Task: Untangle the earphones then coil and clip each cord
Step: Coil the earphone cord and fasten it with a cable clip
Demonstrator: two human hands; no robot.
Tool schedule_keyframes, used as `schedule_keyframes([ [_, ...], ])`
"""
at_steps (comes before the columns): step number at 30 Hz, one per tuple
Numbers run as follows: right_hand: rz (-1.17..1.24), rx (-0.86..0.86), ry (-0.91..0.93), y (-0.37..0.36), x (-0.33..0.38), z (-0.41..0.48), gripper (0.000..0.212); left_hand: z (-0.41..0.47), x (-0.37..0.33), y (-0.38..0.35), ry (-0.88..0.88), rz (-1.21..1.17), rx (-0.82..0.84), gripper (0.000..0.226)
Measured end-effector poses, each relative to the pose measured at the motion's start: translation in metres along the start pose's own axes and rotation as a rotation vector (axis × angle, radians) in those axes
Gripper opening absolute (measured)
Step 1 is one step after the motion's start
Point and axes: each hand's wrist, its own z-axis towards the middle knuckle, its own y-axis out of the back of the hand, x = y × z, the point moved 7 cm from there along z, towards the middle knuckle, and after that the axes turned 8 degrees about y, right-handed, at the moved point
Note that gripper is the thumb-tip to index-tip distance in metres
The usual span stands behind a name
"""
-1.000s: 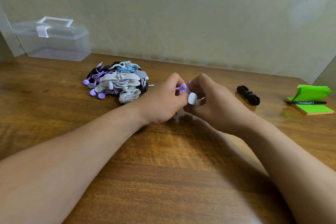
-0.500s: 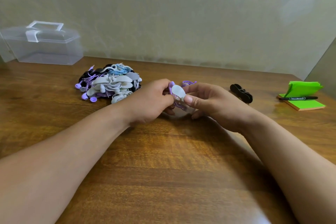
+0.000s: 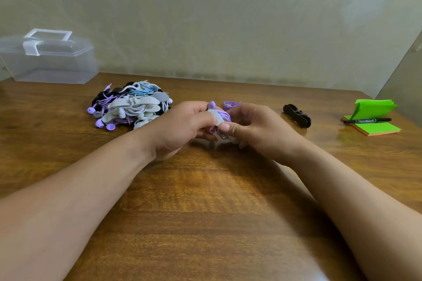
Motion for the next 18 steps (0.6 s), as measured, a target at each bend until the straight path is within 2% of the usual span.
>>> schedule_keyframes([
  [4,-0.054,-0.064,0.001,-0.005,0.000,0.001,0.030,0.005,0.010,0.005,0.042,-0.098,-0.100,0.033],
  [7,0.030,-0.088,-0.020,-0.004,-0.001,0.002,0.015,0.005,0.012,0.003,0.054,-0.115,-0.095,0.032],
  [12,0.004,-0.110,-0.062,0.000,0.003,0.003,0.007,0.003,0.010,-0.002,0.061,-0.136,-0.075,0.031],
  [18,0.115,-0.161,-0.169,0.003,-0.008,0.000,0.017,0.001,0.012,-0.005,0.122,-0.237,-0.040,0.030],
])
